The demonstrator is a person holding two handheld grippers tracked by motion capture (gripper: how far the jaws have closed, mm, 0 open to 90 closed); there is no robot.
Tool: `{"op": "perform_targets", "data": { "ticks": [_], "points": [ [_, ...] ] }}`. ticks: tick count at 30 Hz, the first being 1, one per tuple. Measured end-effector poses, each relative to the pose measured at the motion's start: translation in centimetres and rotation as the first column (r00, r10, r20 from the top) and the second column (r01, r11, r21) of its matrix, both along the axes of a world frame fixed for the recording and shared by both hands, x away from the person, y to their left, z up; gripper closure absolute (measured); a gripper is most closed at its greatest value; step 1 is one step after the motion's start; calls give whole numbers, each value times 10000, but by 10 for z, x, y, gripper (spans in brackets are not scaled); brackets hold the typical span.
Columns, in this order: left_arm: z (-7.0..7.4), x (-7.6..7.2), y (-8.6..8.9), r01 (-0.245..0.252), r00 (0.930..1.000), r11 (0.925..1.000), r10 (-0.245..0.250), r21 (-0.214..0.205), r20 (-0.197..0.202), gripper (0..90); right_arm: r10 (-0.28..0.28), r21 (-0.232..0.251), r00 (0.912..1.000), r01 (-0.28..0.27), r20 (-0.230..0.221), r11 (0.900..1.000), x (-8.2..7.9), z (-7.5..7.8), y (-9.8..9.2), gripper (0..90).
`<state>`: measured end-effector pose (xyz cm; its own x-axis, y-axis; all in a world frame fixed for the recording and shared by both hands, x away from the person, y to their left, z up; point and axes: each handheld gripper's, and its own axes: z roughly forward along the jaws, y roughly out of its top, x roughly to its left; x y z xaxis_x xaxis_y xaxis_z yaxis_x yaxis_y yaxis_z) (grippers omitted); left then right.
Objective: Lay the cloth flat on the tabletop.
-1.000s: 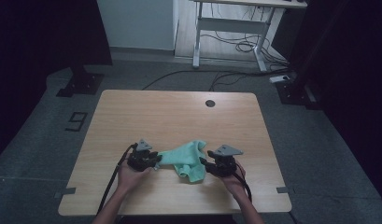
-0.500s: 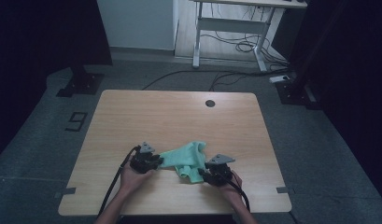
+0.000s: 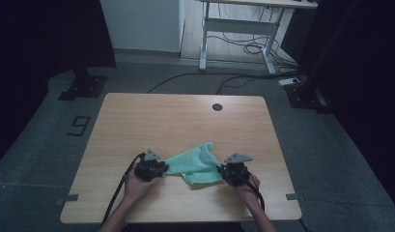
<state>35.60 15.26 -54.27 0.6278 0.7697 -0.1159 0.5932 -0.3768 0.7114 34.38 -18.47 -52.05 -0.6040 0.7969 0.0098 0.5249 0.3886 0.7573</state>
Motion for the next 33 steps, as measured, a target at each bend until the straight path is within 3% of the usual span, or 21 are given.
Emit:
{"op": "perform_targets", "data": {
  "ticks": [7,9,10,13,14,15,16,19,27,28,33],
  "points": [
    [0,0,1,-30,10000,9999,30,-99,-47,736,-333,-87,9994,333,37,9994,25,8,-2,784],
    [0,0,1,-54,10000,9999,53,-114,-50,736,-431,-165,9991,431,-25,9989,34,6,2,745],
    [0,0,1,-69,10000,9999,68,-139,-64,735,-510,-366,9987,512,61,9980,37,5,5,673],
    [-1,-1,2,-110,9999,9997,109,-230,-66,734,-682,-277,9974,688,219,9972,36,6,6,596],
    [-1,-1,2,-140,9999,9996,138,-256,-48,734,-993,146,9941,988,429,9950,29,10,3,542],
    [-1,-1,2,-140,9999,9996,138,-256,-48,734,-993,146,9941,988,429,9950,29,10,3,542],
    [-2,-2,2,-162,9999,9995,161,-254,-18,734,-1106,535,9918,1073,644,9928,20,16,-2,529],
    [-1,-2,1,-142,9999,9997,142,-188,16,732,-1045,832,9920,985,712,9917,11,20,-8,531],
    [-1,-3,1,-127,9999,9999,128,-117,67,726,107,1432,9984,-184,547,9895,-30,14,-10,553],
    [-1,-3,0,-129,9999,9999,129,-107,60,722,603,1511,9974,-657,402,9863,-39,6,-3,559],
    [-1,-4,0,-157,9998,9998,158,-96,81,712,1194,1535,9928,-1190,65,9810,-49,-10,15,577]
  ]
}}
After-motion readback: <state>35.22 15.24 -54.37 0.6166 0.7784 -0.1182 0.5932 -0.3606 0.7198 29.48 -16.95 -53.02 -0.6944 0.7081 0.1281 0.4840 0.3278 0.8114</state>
